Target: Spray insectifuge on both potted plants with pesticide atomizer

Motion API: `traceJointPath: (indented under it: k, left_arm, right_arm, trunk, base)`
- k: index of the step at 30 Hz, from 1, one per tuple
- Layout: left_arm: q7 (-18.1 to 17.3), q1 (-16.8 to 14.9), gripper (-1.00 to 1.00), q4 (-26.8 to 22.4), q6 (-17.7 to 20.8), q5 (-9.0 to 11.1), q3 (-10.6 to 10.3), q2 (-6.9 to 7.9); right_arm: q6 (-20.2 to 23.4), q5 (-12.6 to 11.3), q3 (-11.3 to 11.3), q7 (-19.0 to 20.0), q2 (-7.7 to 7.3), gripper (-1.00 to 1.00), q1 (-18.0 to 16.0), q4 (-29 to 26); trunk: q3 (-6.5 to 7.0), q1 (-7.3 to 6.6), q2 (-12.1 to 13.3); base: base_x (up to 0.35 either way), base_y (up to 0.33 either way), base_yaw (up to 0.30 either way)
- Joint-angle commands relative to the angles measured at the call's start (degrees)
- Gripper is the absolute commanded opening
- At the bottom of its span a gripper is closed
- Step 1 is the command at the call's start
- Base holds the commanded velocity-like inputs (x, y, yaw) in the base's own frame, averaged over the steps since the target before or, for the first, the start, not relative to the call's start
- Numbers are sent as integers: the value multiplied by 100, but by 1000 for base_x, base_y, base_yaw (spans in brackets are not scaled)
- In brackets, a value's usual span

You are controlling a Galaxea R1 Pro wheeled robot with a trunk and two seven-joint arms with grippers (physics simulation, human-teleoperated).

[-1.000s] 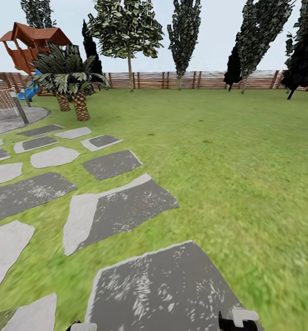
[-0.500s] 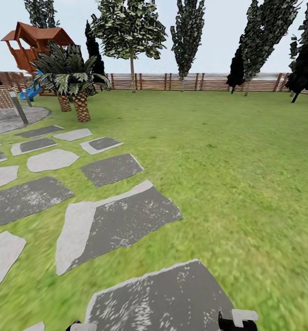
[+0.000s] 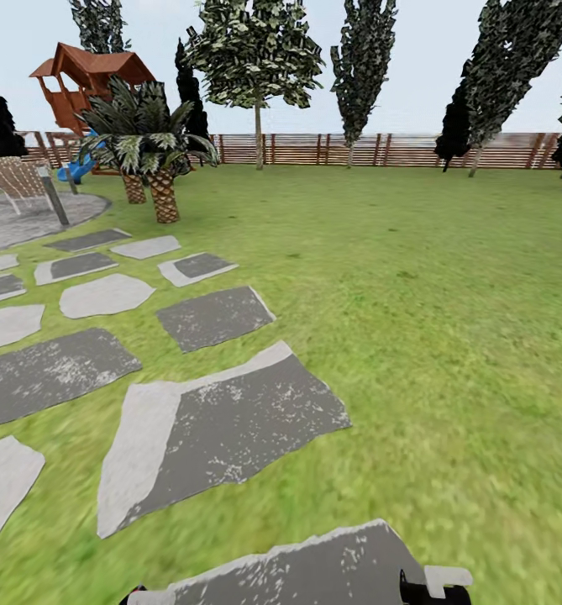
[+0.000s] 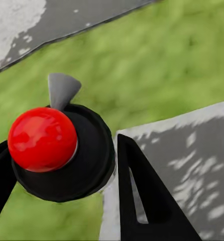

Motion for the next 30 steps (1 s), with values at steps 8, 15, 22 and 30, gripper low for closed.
traceJointPath:
  k: [8,15,22,30]
  left_arm:
    - [18,-3,-100,5,-19,-58,31,6]
    - [19,-3,-100,5,-11,-58,39,15]
    - [25,-3,-100,5,-10,-58,39,23]
    - [18,-3,-100,7,-18,239,32,24]
  right_arm:
    - [-16,58,-46,-13,-1,100,-3,6]
    - [-16,44,-46,-16,17,100,-3,6]
    - [-16,44,-46,-17,18,100,-3,6]
    - [-16,44,-46,-17,18,100,-3,6]
  trunk:
    - [-5,2,-2]
    - [-5,2,-2]
    - [-5,2,-2]
    - [-5,2,-2]
  base:
    - [340,0,0]
    - [340,0,51]
    - [340,0,265]
    - [340,0,181]
